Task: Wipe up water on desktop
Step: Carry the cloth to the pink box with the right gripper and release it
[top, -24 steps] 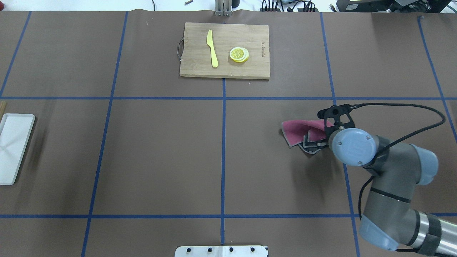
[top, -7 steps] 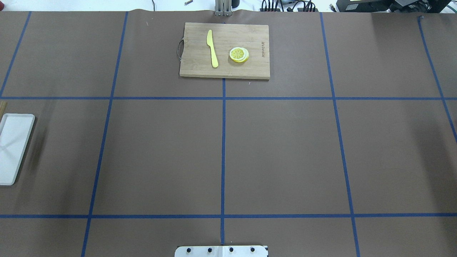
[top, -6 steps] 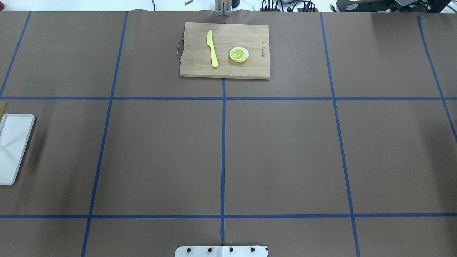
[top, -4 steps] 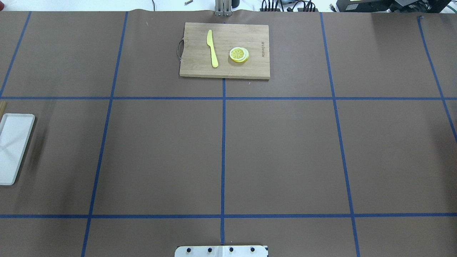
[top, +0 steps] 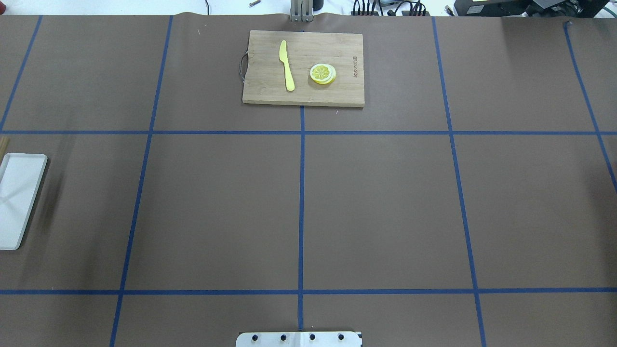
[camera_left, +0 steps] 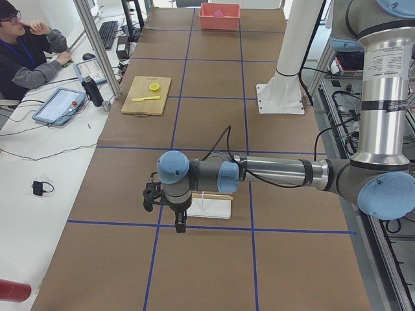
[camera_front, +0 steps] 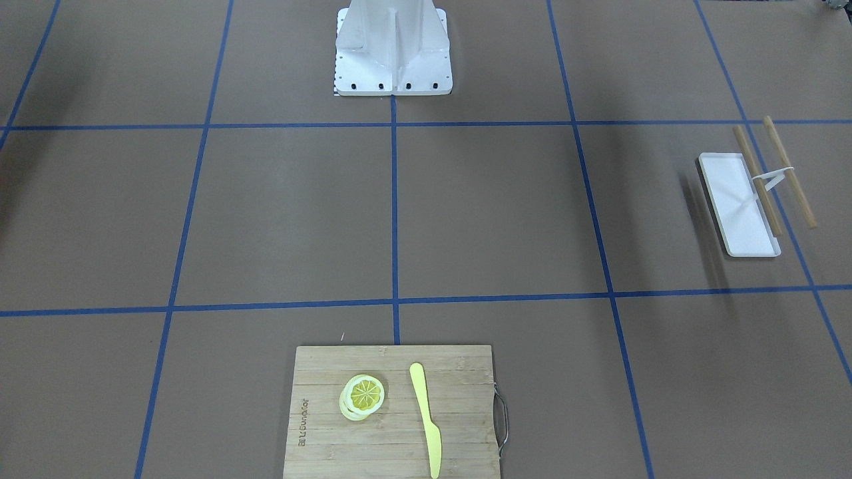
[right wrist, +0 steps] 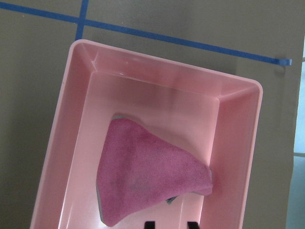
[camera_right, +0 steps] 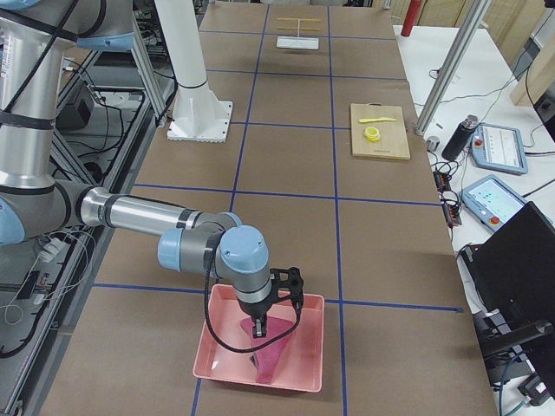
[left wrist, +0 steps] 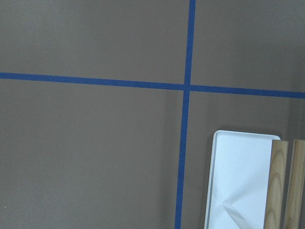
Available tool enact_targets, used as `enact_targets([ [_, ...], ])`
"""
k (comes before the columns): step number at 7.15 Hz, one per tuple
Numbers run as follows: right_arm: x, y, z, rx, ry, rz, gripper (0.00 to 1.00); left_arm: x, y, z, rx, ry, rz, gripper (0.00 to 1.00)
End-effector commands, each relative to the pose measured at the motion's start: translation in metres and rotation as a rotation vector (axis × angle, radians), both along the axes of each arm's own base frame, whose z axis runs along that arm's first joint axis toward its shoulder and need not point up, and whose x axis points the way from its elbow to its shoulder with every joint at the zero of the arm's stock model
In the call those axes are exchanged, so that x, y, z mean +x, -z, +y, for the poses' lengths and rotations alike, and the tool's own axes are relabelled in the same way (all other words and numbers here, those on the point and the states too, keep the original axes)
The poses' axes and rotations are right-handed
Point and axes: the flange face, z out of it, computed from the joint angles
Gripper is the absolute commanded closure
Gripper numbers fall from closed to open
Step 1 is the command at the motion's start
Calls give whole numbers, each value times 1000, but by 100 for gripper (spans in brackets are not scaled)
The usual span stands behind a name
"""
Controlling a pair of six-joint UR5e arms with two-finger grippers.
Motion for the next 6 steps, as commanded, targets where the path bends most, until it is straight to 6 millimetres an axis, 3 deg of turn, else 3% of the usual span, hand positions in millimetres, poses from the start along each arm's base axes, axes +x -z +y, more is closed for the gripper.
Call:
enact_targets([
  [1,2,31,-32,12,-95,-53,0,0,-1,1,-2,0,0,1],
  [3,-19,58,-67,-49,-187,-108,0,0,-4,5,-9,0,3,1],
  [5,-62,39,-71,-105,-95,-85,0,0,-5,5,-11,0,3,1],
  [6,-60,15,-71,-139,-96,-16,0,0,-5,5,-11,0,3,1],
])
